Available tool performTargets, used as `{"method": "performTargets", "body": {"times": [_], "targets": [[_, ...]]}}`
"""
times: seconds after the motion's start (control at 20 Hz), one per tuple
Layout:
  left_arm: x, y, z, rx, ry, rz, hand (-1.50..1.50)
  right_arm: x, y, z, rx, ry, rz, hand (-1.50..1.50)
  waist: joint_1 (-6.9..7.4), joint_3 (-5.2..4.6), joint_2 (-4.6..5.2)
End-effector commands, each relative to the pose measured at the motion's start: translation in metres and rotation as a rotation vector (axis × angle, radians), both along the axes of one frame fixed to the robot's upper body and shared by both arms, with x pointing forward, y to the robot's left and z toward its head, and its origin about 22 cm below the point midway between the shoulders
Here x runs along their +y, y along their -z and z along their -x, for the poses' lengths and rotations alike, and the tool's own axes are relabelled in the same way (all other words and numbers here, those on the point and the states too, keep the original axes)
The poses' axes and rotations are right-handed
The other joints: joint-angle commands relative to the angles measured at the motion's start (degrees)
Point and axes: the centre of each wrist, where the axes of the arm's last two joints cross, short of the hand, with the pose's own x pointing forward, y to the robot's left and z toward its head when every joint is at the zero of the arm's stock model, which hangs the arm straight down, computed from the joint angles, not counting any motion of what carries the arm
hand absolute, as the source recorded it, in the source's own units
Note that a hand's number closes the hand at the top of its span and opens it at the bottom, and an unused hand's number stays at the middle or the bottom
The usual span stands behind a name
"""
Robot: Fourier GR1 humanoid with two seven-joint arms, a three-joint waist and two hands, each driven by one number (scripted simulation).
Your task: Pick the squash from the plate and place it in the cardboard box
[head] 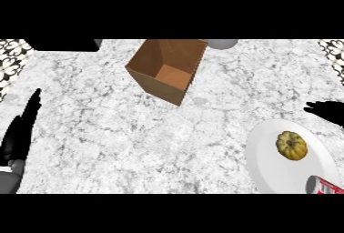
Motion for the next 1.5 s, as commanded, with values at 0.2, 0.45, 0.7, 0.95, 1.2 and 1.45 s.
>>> {"method": "performTargets", "body": {"times": [0.2,0.45,0.7,0.95,1.2,1.45], "targets": [[0.005,0.012,0.005,0.014,0.012,-0.015,0.00,0.069,0.015,-0.037,0.146,0.029,0.188,-1.50,0.26,0.08,0.14],[-0.005,-0.018,0.001,-0.001,0.005,0.012,0.00,0.059,0.050,-0.029,0.150,0.052,0.267,-1.50,-0.37,0.17,-0.11],[0.004,-0.005,0.003,0.001,-0.012,-0.007,0.00,0.053,0.049,-0.037,0.176,0.053,0.252,-1.50,-0.78,0.14,-0.10],[0.008,-0.012,-0.007,-0.010,-0.018,-0.014,0.00,0.068,0.050,-0.046,0.160,0.049,0.263,-1.50,-0.77,0.13,-0.07],[0.005,0.014,-0.002,-0.004,-0.011,0.003,0.00,0.087,0.055,-0.030,0.195,-0.001,0.198,-1.50,-1.20,0.10,-0.10],[0.014,0.002,-0.007,0.006,-0.016,0.003,0.00,0.099,0.061,-0.025,0.205,-0.044,0.157,-1.50,-1.08,0.11,-0.09]]}}
